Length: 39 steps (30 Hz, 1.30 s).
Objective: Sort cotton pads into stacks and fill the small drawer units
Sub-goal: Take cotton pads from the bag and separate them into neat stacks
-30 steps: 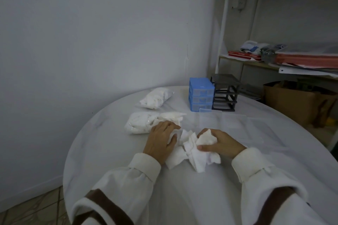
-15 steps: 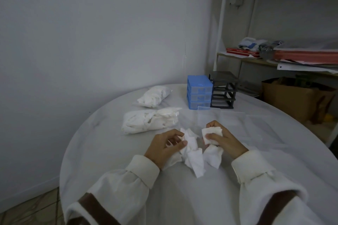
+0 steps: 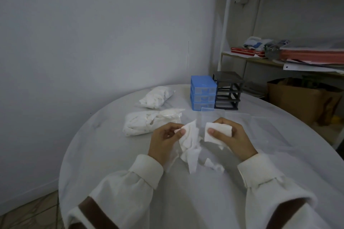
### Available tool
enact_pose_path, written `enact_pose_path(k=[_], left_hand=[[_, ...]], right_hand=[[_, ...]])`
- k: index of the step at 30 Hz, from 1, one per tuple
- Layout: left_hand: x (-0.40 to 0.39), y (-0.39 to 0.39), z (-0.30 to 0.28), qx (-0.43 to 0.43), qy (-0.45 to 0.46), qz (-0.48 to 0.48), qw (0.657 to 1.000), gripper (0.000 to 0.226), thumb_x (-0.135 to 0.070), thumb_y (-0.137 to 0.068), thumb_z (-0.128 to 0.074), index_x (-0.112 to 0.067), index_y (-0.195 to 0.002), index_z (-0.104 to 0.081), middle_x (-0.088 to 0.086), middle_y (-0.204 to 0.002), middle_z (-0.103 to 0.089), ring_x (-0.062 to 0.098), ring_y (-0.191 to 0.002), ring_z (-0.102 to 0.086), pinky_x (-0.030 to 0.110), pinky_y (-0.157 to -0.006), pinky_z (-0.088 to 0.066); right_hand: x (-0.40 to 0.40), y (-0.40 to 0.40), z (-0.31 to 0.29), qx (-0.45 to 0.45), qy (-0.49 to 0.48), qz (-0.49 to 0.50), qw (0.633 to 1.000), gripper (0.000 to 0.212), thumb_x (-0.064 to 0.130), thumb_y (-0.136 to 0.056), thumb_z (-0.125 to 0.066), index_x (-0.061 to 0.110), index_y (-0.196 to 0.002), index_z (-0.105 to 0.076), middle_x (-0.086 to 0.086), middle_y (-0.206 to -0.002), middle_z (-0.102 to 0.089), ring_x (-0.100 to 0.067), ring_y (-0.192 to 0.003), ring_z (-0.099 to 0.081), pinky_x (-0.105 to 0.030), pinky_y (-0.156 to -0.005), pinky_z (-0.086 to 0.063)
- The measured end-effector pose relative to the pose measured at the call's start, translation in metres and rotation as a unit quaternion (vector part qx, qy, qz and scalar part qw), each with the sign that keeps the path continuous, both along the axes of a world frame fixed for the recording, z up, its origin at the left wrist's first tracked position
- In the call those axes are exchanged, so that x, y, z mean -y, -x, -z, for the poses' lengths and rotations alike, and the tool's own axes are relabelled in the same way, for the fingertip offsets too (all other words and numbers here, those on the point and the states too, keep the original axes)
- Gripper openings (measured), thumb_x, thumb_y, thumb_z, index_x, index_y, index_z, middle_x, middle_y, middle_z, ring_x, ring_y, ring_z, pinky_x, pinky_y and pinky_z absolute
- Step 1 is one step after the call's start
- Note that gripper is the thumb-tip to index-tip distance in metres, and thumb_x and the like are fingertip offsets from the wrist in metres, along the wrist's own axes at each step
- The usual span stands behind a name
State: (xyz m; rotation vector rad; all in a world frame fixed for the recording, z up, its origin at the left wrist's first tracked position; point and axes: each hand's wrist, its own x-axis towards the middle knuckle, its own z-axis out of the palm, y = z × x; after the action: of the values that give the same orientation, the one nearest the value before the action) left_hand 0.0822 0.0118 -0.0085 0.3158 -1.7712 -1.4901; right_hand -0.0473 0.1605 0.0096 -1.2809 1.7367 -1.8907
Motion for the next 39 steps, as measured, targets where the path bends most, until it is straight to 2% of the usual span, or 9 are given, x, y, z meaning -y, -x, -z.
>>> enact_pose_path(k=[7, 11, 17, 24, 28, 30, 32, 34, 39], left_hand=[[-0.013, 0.008, 0.001, -0.007, -0.035, 0.062, 0.997, 0.018, 0.006, -0.079, -0.067, -0.007, -0.071, -0.059, -0.004, -0.062, -0.06, 0.003, -0.058, -0.056, 0.013, -0.06, -0.045], [-0.012, 0.007, 0.004, -0.006, -0.07, 0.113, 0.991, 0.028, 0.002, -0.064, -0.077, -0.009, -0.085, -0.061, -0.004, -0.068, -0.068, 0.008, -0.066, -0.063, 0.018, -0.067, -0.052], [-0.009, 0.006, 0.003, -0.014, -0.16, 0.081, 0.984, 0.025, 0.01, -0.076, -0.068, -0.009, -0.092, -0.065, 0.003, -0.079, -0.069, 0.014, -0.075, -0.064, 0.02, -0.069, -0.055], [-0.005, 0.005, 0.003, -0.02, -0.252, 0.053, 0.966, 0.009, -0.006, -0.094, -0.049, -0.005, -0.096, -0.058, 0.004, -0.086, -0.065, 0.012, -0.077, -0.064, 0.02, -0.065, -0.056], [-0.006, 0.006, 0.004, -0.021, -0.232, 0.032, 0.972, 0.009, -0.002, -0.092, -0.052, -0.007, -0.098, -0.054, -0.001, -0.071, -0.068, 0.007, -0.063, -0.065, 0.019, -0.059, -0.054], [-0.006, 0.007, 0.005, -0.023, -0.211, 0.007, 0.977, 0.014, 0.002, -0.089, -0.056, -0.01, -0.096, -0.053, 0.0, -0.067, -0.068, 0.009, -0.061, -0.065, 0.02, -0.057, -0.054], [-0.004, 0.006, 0.006, -0.026, -0.195, -0.025, 0.98, 0.017, 0.002, -0.087, -0.059, -0.011, -0.094, -0.053, 0.007, -0.069, -0.066, 0.014, -0.064, -0.062, 0.02, -0.057, -0.054], [-0.003, 0.006, 0.008, -0.034, -0.187, -0.049, 0.981, 0.019, 0.004, -0.085, -0.061, -0.011, -0.092, -0.051, 0.009, -0.065, -0.059, 0.016, -0.063, -0.057, 0.02, -0.057, -0.053], [0.0, 0.006, 0.014, -0.06, -0.147, -0.075, 0.984, 0.028, 0.009, -0.086, -0.057, -0.012, -0.077, -0.04, -0.005, -0.046, -0.045, 0.015, -0.055, -0.048, 0.022, -0.058, -0.051]], right_hand=[[0.005, 0.003, 0.013, -0.092, -0.053, 0.006, 0.994, 0.011, 0.013, -0.074, -0.076, 0.011, -0.076, -0.066, 0.007, -0.106, -0.064, -0.005, -0.094, -0.061, -0.018, -0.083, -0.046], [0.004, 0.003, 0.013, -0.076, -0.074, 0.008, 0.994, 0.009, 0.012, -0.076, -0.075, 0.013, -0.074, -0.066, 0.002, -0.074, -0.063, -0.007, -0.068, -0.058, -0.024, -0.062, -0.047], [0.002, 0.004, 0.008, -0.049, -0.033, 0.04, 0.997, 0.018, 0.023, -0.074, -0.078, 0.012, -0.073, -0.063, 0.009, -0.069, -0.062, -0.006, -0.065, -0.056, -0.017, -0.06, -0.044], [-0.002, -0.003, 0.0, 0.011, -0.039, -0.029, 0.999, 0.019, 0.022, -0.067, -0.067, 0.006, -0.072, -0.059, 0.007, -0.068, -0.061, -0.003, -0.064, -0.057, -0.014, -0.055, -0.043], [0.0, -0.007, -0.002, 0.053, -0.037, -0.05, 0.997, 0.017, 0.027, -0.072, -0.071, 0.01, -0.074, -0.066, 0.002, -0.079, -0.067, -0.004, -0.073, -0.061, -0.013, -0.064, -0.045], [0.0, -0.004, -0.002, 0.084, -0.033, -0.048, 0.995, 0.031, 0.032, -0.087, -0.05, 0.012, -0.078, -0.072, 0.004, -0.084, -0.072, -0.005, -0.08, -0.064, -0.013, -0.073, -0.046], [0.0, 0.001, -0.002, 0.082, -0.033, -0.037, 0.995, 0.041, 0.019, -0.095, -0.038, 0.016, -0.079, -0.076, 0.003, -0.09, -0.073, -0.008, -0.088, -0.064, -0.017, -0.082, -0.046], [-0.001, 0.003, 0.0, 0.055, -0.018, -0.028, 0.998, 0.041, 0.002, -0.092, -0.046, 0.022, -0.076, -0.077, 0.004, -0.092, -0.072, -0.01, -0.093, -0.063, -0.019, -0.086, -0.046], [0.001, 0.001, 0.0, 0.013, 0.022, 0.011, 1.0, 0.028, -0.012, -0.077, -0.064, 0.015, -0.079, -0.07, 0.013, -0.083, -0.07, -0.004, -0.077, -0.06, -0.012, -0.072, -0.047]])
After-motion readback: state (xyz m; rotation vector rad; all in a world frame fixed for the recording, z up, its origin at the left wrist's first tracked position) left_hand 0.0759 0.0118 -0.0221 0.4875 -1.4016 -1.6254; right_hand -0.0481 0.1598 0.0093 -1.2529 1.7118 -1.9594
